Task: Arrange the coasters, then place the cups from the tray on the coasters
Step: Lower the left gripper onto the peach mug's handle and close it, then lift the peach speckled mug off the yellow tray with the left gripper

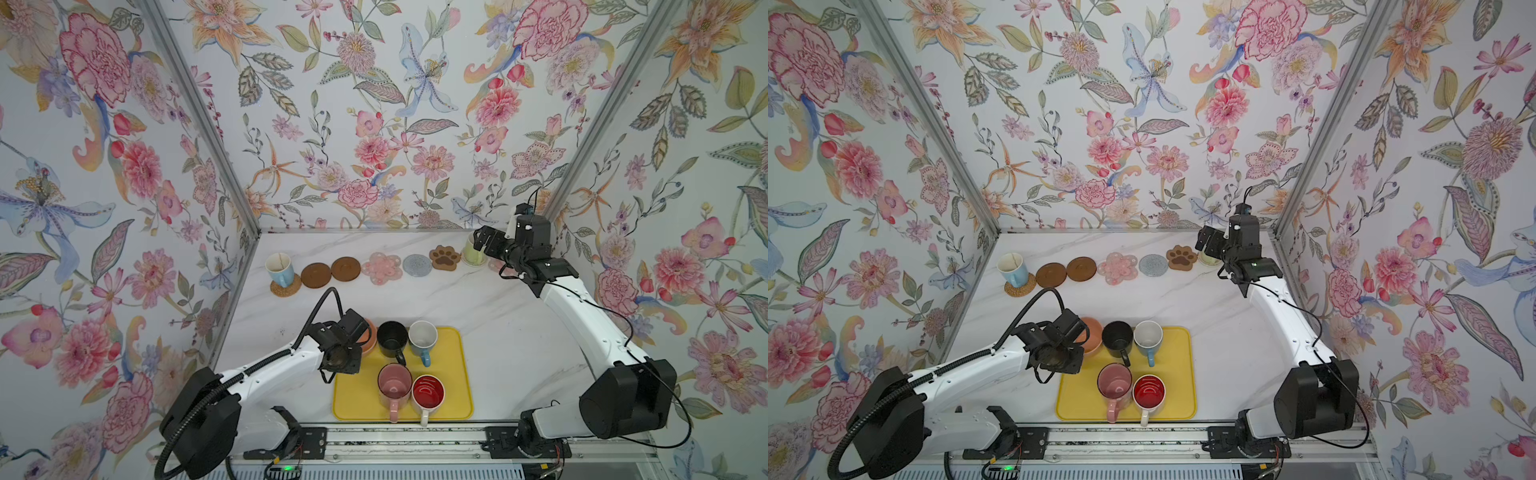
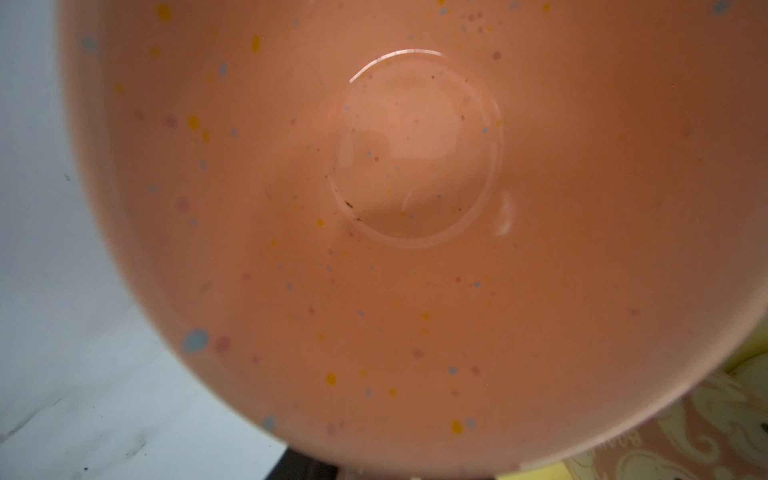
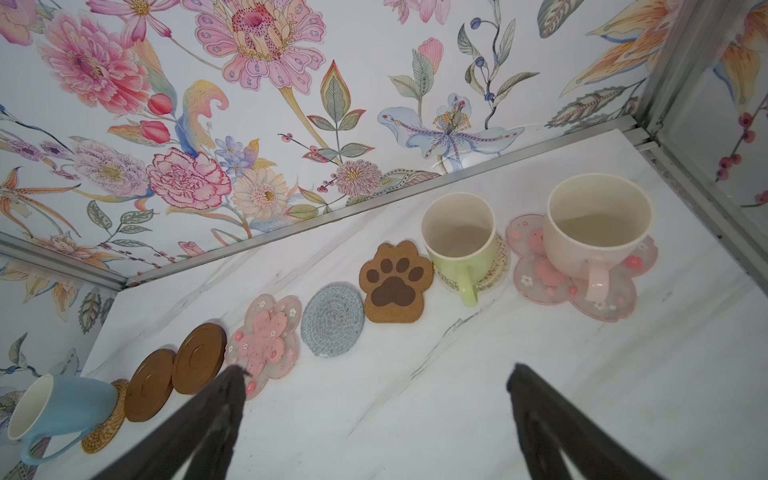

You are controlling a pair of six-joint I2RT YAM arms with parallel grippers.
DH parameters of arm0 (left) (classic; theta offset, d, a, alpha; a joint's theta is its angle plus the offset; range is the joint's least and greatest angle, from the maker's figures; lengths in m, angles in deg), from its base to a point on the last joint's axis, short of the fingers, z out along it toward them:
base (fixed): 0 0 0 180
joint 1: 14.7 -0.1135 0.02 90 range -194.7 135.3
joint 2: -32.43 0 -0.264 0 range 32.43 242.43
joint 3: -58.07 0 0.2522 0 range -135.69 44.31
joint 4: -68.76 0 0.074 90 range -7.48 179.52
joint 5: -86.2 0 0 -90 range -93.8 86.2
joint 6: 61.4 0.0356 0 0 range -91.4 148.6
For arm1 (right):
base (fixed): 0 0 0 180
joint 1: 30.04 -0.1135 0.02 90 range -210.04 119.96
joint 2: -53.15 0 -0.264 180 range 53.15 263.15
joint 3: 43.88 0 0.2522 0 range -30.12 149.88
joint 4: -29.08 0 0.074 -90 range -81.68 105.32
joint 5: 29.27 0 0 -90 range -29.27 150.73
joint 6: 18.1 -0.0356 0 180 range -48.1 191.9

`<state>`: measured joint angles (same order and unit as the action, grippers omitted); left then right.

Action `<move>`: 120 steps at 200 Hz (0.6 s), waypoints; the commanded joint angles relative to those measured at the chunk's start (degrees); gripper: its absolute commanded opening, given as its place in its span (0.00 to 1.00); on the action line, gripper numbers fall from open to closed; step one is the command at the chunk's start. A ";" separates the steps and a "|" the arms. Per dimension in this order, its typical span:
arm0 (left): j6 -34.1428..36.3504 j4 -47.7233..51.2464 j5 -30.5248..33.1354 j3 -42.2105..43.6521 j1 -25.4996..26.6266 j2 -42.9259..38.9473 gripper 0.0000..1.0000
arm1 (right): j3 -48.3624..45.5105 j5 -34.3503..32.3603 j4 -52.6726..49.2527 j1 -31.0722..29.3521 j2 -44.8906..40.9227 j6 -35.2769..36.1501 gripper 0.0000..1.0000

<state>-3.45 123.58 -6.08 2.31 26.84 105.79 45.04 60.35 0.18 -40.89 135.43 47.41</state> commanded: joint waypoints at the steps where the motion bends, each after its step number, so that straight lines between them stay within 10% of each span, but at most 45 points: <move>1: -0.46 -0.21 1.34 0.87 0.39 0.29 0.28 | -0.43 0.38 0.47 0.15 -0.89 0.28 0.99; 76: -0.55 0.93 2.54 0.09 0.38 -0.31 0.00 | -0.25 0.83 0.72 0.17 -0.34 0.23 0.99; 120: -0.82 3.43 5.45 -2.24 0.33 -2.44 0.00 | -0.55 0.91 0.74 0.19 -0.33 0.23 0.99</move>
<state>-3.71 123.62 -4.46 2.51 26.95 105.64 45.04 60.57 0.21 -40.89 135.43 47.41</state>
